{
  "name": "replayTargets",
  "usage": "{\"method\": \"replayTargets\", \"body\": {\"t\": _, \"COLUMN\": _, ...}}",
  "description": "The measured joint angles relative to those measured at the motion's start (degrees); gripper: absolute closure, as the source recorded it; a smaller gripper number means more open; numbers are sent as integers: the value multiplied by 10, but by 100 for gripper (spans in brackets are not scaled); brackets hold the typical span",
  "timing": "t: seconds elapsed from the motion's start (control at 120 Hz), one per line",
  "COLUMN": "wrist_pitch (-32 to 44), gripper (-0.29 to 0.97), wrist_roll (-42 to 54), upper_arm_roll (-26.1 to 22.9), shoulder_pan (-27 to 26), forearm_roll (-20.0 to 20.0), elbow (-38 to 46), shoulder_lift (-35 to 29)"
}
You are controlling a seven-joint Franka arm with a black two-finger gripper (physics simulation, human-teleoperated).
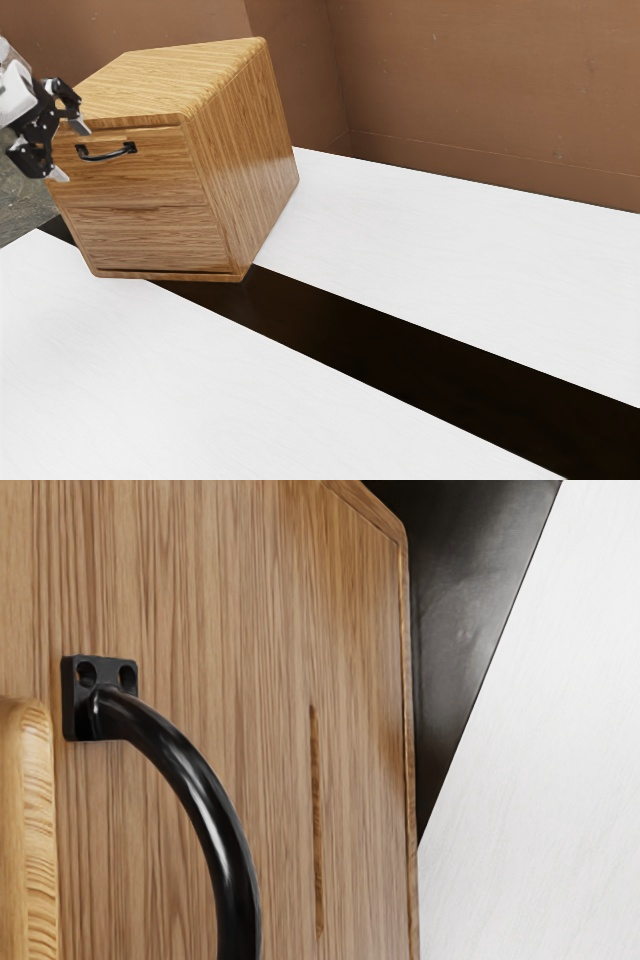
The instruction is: Pull the drawer handle with one arm to open the drawer
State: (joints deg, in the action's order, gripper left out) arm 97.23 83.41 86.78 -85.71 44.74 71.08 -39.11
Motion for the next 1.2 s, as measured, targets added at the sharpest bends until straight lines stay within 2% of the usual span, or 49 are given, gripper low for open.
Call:
{"method": "replayTargets", "body": {"t": 0.117, "wrist_pitch": -16, "gripper": 0, "wrist_roll": 0, "upper_arm_roll": 1, "shoulder_pan": 4, "forearm_roll": -1, "elbow": 15, "shoulder_lift": 1}}
{"method": "replayTargets", "body": {"t": 0.242, "wrist_pitch": -40, "gripper": 1, "wrist_roll": 0, "upper_arm_roll": -15, "shoulder_pan": 37, "forearm_roll": -15, "elbow": 38, "shoulder_lift": 5}}
{"method": "replayTargets", "body": {"t": 0.275, "wrist_pitch": -45, "gripper": 14, "wrist_roll": 0, "upper_arm_roll": -31, "shoulder_pan": 51, "forearm_roll": -19, "elbow": 46, "shoulder_lift": 10}}
{"method": "replayTargets", "body": {"t": 0.367, "wrist_pitch": -54, "gripper": 9, "wrist_roll": 0, "upper_arm_roll": -84, "shoulder_pan": 75, "forearm_roll": -36, "elbow": 61, "shoulder_lift": 37}}
{"method": "replayTargets", "body": {"t": 0.4, "wrist_pitch": -58, "gripper": 7, "wrist_roll": 0, "upper_arm_roll": -140, "shoulder_pan": 88, "forearm_roll": -42, "elbow": 67, "shoulder_lift": 62}}
{"method": "replayTargets", "body": {"t": 0.442, "wrist_pitch": -64, "gripper": 6, "wrist_roll": 0, "upper_arm_roll": -221, "shoulder_pan": 128, "forearm_roll": -48, "elbow": 78, "shoulder_lift": 83}}
{"method": "replayTargets", "body": {"t": 0.492, "wrist_pitch": -70, "gripper": 4, "wrist_roll": 0, "upper_arm_roll": -268, "shoulder_pan": 159, "forearm_roll": -58, "elbow": 85, "shoulder_lift": 96}}
{"method": "replayTargets", "body": {"t": 0.6, "wrist_pitch": -79, "gripper": 2, "wrist_roll": -1, "upper_arm_roll": -295, "shoulder_pan": 187, "forearm_roll": -74, "elbow": 93, "shoulder_lift": 102}}
{"method": "replayTargets", "body": {"t": 0.767, "wrist_pitch": -101, "gripper": 1, "wrist_roll": -20, "upper_arm_roll": -307, "shoulder_pan": 188, "forearm_roll": -96, "elbow": 82, "shoulder_lift": 104}}
{"method": "replayTargets", "body": {"t": 0.85, "wrist_pitch": -131, "gripper": 0, "wrist_roll": -83, "upper_arm_roll": -309, "shoulder_pan": 189, "forearm_roll": -135, "elbow": 83, "shoulder_lift": 121}}
{"method": "replayTargets", "body": {"t": 0.917, "wrist_pitch": -152, "gripper": 0, "wrist_roll": -146, "upper_arm_roll": -307, "shoulder_pan": 194, "forearm_roll": -189, "elbow": 80, "shoulder_lift": 178}}
{"method": "replayTargets", "body": {"t": 1.008, "wrist_pitch": -161, "gripper": 0, "wrist_roll": -232, "upper_arm_roll": -313, "shoulder_pan": 235, "forearm_roll": -272, "elbow": 78, "shoulder_lift": 263}}
{"method": "replayTargets", "body": {"t": 1.1, "wrist_pitch": -162, "gripper": 0, "wrist_roll": -317, "upper_arm_roll": -340, "shoulder_pan": 250, "forearm_roll": -307, "elbow": 77, "shoulder_lift": 294}}
{"method": "replayTargets", "body": {"t": 1.133, "wrist_pitch": -161, "gripper": 0, "wrist_roll": -345, "upper_arm_roll": -392, "shoulder_pan": 312, "forearm_roll": -320, "elbow": 79, "shoulder_lift": 304}}
{"method": "replayTargets", "body": {"t": 1.167, "wrist_pitch": -159, "gripper": 0, "wrist_roll": -372, "upper_arm_roll": -490, "shoulder_pan": 428, "forearm_roll": -337, "elbow": 82, "shoulder_lift": 314}}
{"method": "replayTargets", "body": {"t": 1.2, "wrist_pitch": -158, "gripper": 0, "wrist_roll": -397, "upper_arm_roll": -619, "shoulder_pan": 574, "forearm_roll": -353, "elbow": 83, "shoulder_lift": 325}}
